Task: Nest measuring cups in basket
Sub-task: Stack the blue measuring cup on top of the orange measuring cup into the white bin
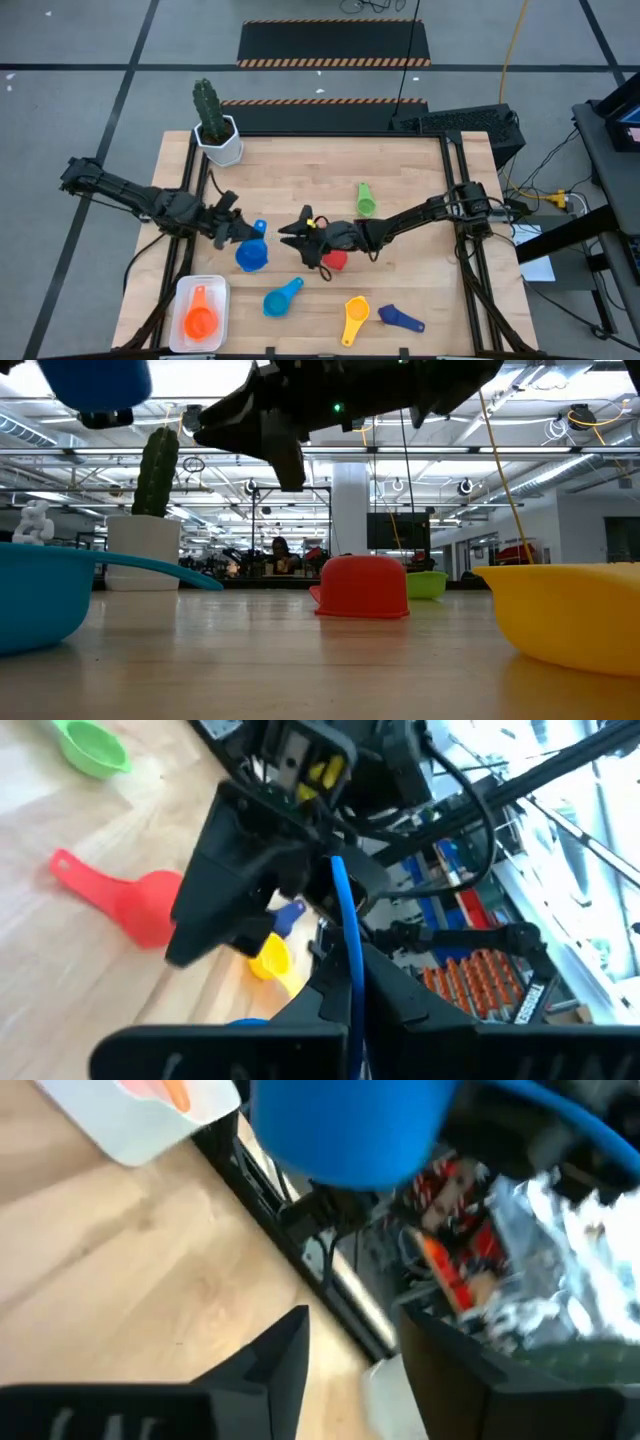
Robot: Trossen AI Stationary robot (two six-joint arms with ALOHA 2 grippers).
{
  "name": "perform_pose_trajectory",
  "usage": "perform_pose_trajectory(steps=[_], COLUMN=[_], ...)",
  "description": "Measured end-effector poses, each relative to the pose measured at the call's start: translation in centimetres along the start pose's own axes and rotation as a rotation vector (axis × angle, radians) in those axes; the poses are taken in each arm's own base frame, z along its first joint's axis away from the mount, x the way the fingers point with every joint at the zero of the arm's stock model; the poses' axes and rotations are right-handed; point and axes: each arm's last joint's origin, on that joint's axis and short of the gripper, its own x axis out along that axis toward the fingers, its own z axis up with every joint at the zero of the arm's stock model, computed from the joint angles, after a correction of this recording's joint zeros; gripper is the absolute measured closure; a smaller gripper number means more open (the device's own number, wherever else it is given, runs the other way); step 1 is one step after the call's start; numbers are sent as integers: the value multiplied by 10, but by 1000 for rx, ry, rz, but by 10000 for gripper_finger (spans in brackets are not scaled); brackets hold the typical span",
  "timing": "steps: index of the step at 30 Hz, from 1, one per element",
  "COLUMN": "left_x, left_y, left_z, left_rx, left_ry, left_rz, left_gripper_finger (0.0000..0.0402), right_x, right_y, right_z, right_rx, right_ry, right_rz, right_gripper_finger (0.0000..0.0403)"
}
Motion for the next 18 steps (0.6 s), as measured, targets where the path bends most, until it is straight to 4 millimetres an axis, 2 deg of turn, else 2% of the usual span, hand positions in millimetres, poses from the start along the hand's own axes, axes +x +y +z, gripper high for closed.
perform_pose_trajectory(steps=[5,8,13,18], left_x=[-17,-20,-24,-33], left_y=[0,-1,-7,-13], left_z=[-9,-19,-35,-54], left_rx=[-44,-96,-163,-231], left_ry=[80,130,211,299], left_rz=[17,41,32,35], left_gripper_finger=[397,397,397,398], right_x=[-6,-10,-19,-33], right_y=[16,27,41,56], right_z=[4,9,27,48], right_rx=[146,225,353,363], right_ry=[108,131,125,165], right_rz=[57,101,107,23], right_gripper_finger=[241,242,242,242])
